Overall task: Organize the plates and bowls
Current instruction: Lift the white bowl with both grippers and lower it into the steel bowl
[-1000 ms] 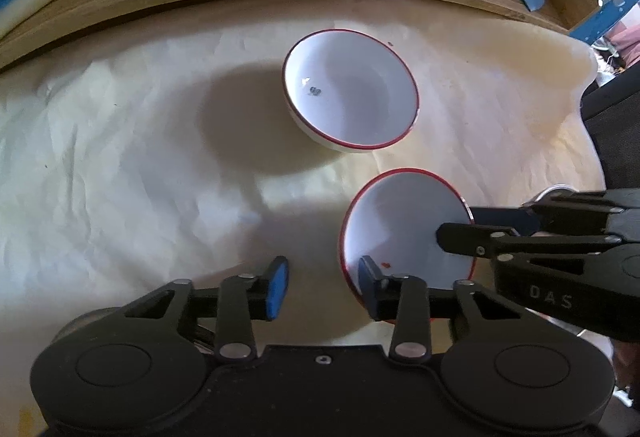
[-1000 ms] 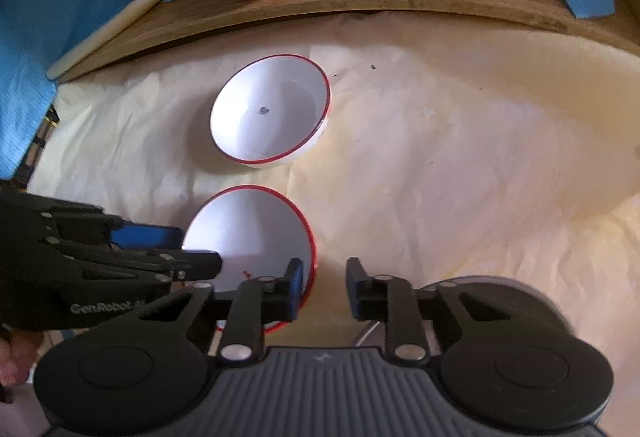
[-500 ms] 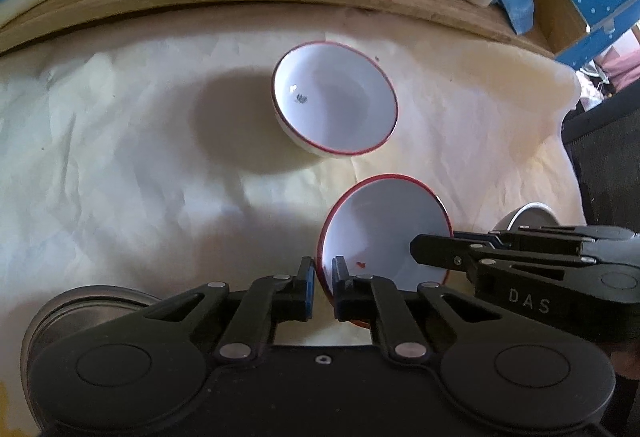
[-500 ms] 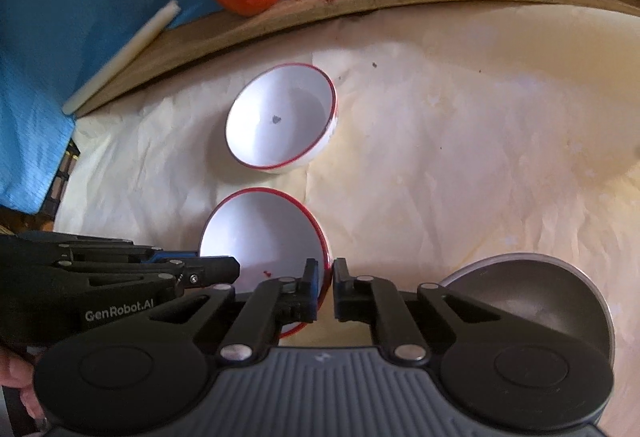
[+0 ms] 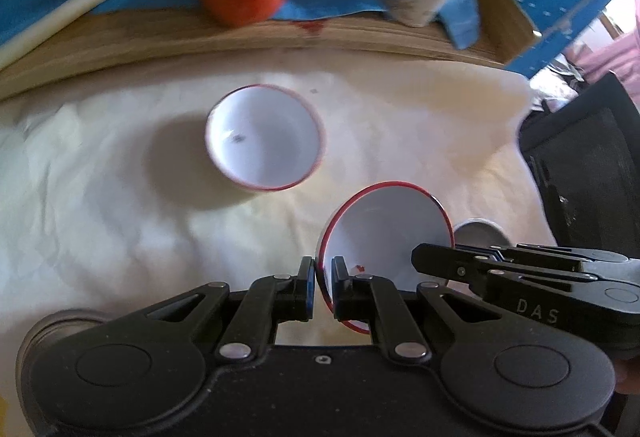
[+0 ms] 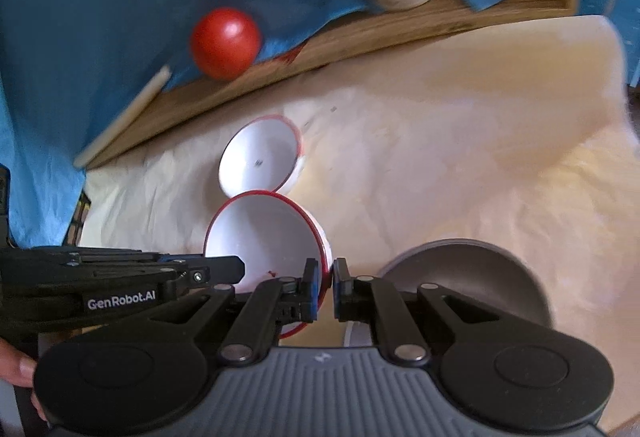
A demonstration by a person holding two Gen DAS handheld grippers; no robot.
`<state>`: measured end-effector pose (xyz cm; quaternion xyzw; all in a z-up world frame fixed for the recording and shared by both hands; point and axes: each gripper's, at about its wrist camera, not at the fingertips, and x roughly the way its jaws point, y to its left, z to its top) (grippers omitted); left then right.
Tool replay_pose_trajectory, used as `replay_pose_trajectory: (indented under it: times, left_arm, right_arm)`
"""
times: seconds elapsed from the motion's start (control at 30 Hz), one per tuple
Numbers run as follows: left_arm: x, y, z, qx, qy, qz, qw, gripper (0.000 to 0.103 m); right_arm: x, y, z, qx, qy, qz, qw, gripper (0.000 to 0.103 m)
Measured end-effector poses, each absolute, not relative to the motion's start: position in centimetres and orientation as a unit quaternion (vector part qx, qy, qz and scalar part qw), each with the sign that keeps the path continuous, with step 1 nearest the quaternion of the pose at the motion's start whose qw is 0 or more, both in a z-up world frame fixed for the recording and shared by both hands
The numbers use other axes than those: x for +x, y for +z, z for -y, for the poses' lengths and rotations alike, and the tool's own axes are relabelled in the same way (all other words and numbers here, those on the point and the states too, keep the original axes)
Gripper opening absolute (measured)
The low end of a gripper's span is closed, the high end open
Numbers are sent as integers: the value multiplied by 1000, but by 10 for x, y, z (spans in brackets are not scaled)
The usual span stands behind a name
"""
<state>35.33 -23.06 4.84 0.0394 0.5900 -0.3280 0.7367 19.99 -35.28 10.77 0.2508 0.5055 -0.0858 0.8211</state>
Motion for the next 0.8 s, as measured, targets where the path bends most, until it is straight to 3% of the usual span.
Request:
replay_pose_trajectory:
  times: [0.3, 0.8]
  left_arm:
    - [330, 57, 280, 69, -393, -578, 712, 8]
    - [300, 38, 323, 129, -433, -597, 663, 8]
  right_arm:
    - [151, 126, 383, 285, -155, -468, 822, 8]
    - [92, 102, 405, 348, -211, -461, 788, 9]
